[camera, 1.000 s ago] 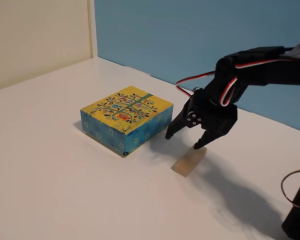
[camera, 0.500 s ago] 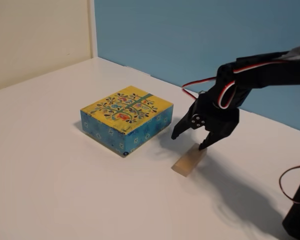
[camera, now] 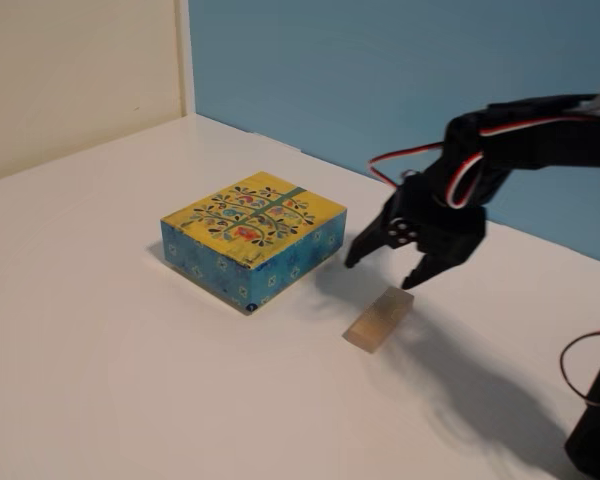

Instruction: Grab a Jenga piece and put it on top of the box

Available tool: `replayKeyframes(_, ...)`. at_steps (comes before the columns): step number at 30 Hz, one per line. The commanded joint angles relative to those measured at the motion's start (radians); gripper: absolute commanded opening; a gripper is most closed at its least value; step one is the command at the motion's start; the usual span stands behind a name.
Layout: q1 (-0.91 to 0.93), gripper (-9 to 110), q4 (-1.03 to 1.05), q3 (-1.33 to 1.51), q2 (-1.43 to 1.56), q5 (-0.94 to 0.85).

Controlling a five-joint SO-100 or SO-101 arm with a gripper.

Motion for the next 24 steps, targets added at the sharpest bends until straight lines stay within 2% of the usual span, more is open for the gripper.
replayKeyframes(1, 0.014, 26, 0.005, 0.011, 0.052, -0.018)
replayKeyframes(16, 0.035, 26, -0.048, 0.132, 0.063, -0.058)
replayKeyframes(24, -0.005, 31, -0.08, 0.155, 0.046, -0.049)
